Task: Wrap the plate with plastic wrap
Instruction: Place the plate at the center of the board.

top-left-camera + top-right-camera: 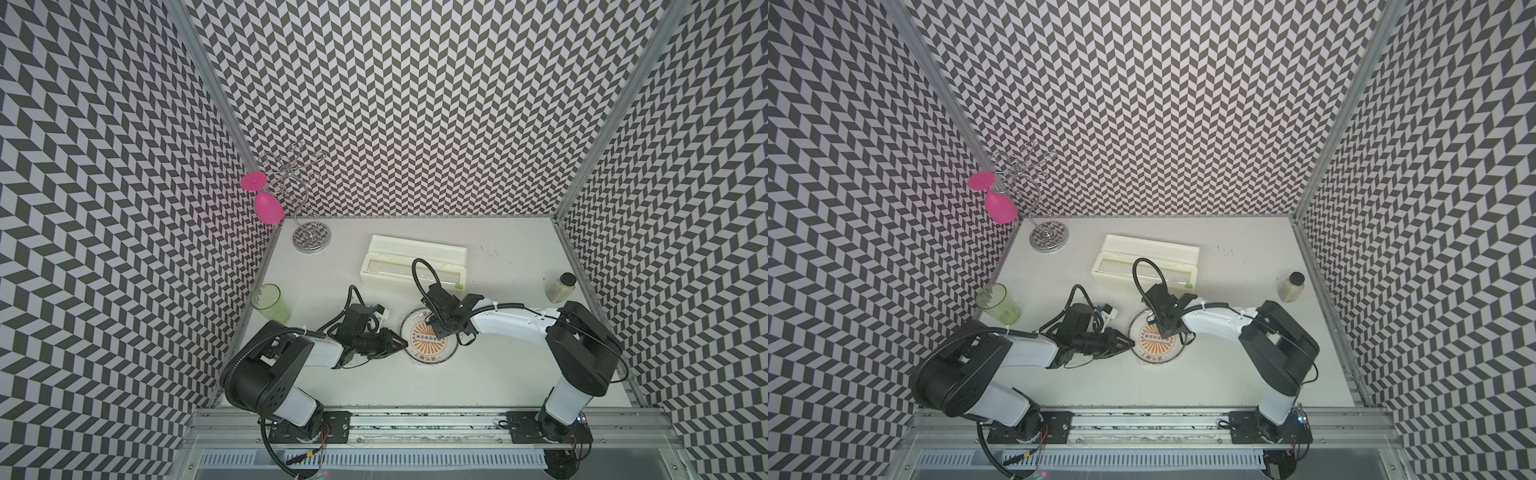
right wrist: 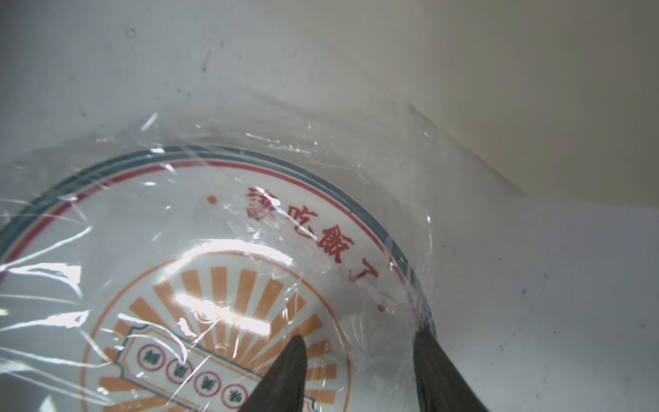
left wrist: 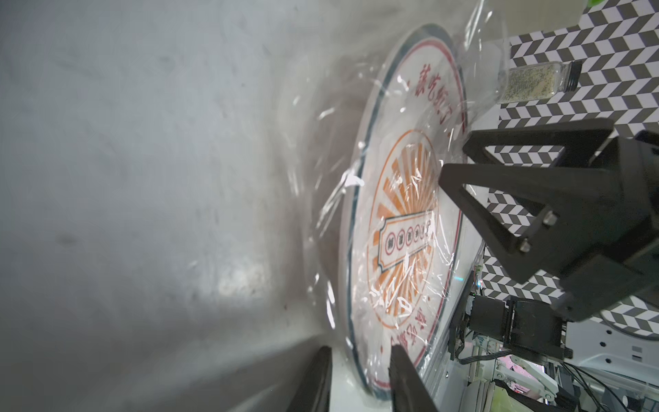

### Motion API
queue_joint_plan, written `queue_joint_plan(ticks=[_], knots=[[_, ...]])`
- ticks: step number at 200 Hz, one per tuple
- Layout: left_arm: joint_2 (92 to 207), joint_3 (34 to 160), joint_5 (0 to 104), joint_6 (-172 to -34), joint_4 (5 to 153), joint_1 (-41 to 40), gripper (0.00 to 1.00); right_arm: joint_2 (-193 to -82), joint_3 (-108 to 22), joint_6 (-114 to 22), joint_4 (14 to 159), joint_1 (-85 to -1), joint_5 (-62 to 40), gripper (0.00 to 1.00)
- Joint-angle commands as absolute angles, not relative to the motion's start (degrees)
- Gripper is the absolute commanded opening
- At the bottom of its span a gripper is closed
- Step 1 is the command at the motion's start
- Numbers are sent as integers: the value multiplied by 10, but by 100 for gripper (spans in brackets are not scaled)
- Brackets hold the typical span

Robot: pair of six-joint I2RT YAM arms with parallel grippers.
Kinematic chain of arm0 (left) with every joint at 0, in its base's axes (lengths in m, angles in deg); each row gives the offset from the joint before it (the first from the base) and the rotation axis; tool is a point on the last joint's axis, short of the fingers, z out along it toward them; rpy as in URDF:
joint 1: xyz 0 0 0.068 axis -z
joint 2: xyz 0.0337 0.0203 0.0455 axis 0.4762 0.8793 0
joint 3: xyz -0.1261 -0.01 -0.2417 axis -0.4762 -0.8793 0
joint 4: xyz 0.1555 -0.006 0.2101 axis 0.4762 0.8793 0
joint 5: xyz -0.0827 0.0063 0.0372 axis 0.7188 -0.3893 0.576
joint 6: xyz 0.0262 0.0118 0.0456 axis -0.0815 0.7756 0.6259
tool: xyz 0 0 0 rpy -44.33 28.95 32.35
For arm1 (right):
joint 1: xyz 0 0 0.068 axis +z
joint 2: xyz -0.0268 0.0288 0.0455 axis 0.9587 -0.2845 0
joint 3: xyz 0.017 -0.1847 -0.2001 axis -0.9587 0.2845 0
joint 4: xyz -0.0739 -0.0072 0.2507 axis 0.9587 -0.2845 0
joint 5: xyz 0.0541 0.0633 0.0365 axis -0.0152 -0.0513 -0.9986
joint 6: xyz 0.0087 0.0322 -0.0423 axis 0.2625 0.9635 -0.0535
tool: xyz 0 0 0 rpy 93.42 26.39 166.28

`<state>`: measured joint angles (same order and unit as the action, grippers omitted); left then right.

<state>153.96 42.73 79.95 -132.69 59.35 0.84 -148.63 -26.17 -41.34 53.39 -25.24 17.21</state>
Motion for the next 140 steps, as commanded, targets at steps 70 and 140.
queue_joint_plan(ticks=[70, 140], knots=[[1533, 416, 758, -1317, 663, 12, 30, -1454, -271, -386, 485, -248, 239, 61], [1560, 488, 732, -1286, 702, 21, 30, -1457, -223, -393, 549, -278, 127, 57]])
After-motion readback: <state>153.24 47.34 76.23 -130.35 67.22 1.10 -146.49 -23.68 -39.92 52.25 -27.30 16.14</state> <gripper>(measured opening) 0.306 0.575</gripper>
